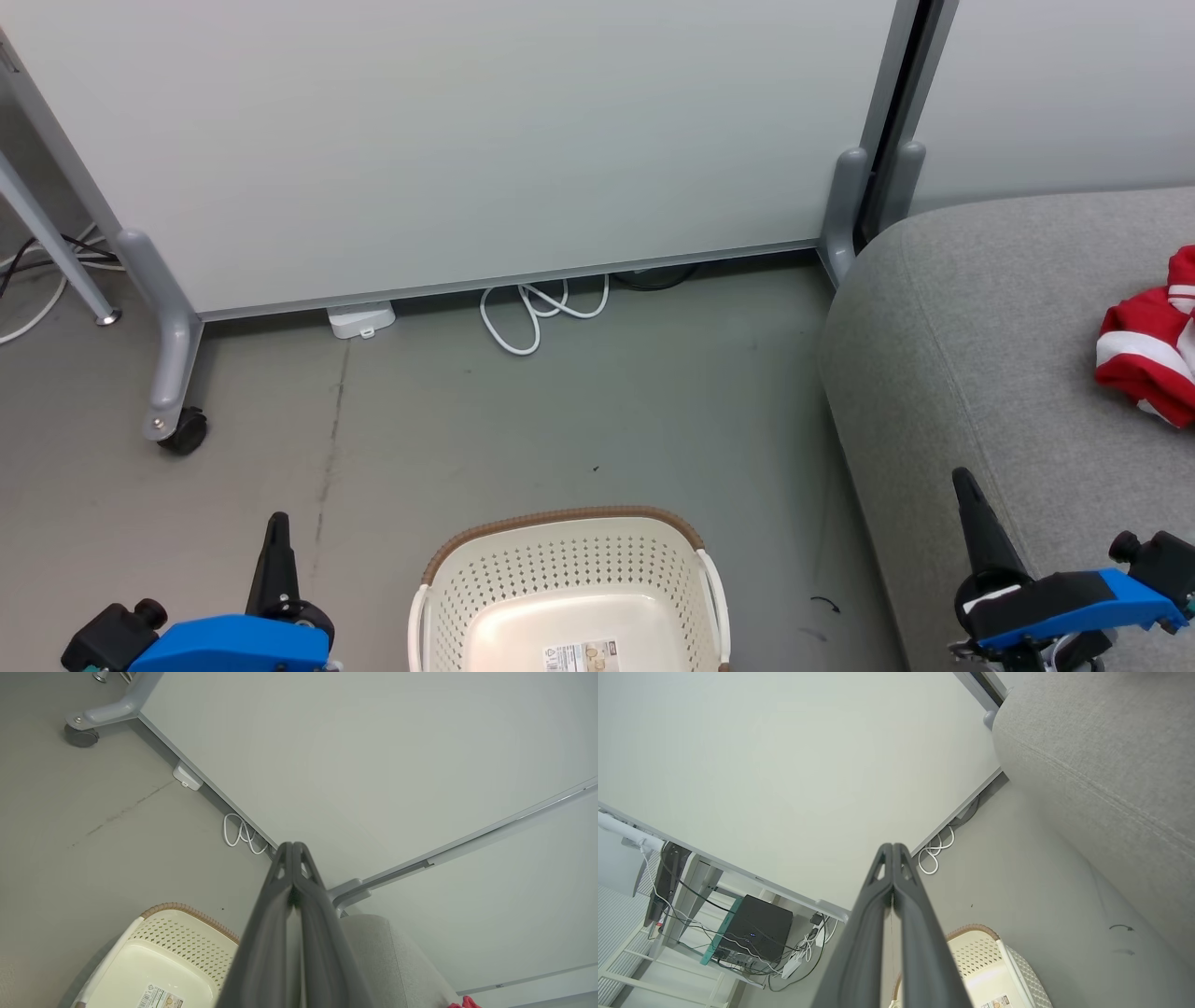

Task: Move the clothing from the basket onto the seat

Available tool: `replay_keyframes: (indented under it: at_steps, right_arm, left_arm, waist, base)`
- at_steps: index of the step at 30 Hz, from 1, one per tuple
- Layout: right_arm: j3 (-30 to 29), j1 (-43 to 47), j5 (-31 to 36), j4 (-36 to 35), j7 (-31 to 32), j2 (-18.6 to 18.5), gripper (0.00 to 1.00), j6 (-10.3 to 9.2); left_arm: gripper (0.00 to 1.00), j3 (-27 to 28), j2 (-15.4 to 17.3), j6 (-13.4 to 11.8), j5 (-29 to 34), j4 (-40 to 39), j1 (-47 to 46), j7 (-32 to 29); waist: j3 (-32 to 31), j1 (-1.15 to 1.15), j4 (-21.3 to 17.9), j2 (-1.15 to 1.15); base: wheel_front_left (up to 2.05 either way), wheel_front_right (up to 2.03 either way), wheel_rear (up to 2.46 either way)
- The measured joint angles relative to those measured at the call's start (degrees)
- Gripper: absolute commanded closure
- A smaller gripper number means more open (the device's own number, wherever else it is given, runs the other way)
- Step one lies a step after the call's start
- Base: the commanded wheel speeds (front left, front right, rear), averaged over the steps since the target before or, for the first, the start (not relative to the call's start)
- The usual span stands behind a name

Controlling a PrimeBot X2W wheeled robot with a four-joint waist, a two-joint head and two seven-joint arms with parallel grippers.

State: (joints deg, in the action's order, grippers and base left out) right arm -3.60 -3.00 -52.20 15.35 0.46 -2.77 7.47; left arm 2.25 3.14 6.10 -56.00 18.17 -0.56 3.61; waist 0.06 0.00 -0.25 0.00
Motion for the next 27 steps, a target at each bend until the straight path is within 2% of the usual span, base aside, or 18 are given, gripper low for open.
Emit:
replay_keyframes:
  at_steps: [27]
  right_arm:
    - [-1.25, -1.27, -17.35, -0.54, 2.56, 0.0, 1.0, 0.0]
  left_arm:
    - [1.0, 1.87, -0.13, 0.49, -15.75, -1.72, -2.25, -4.37]
  waist:
    - [0.04, 0.0, 0.09, 0.0]
  base:
    - [0.0, 0.0, 0.0]
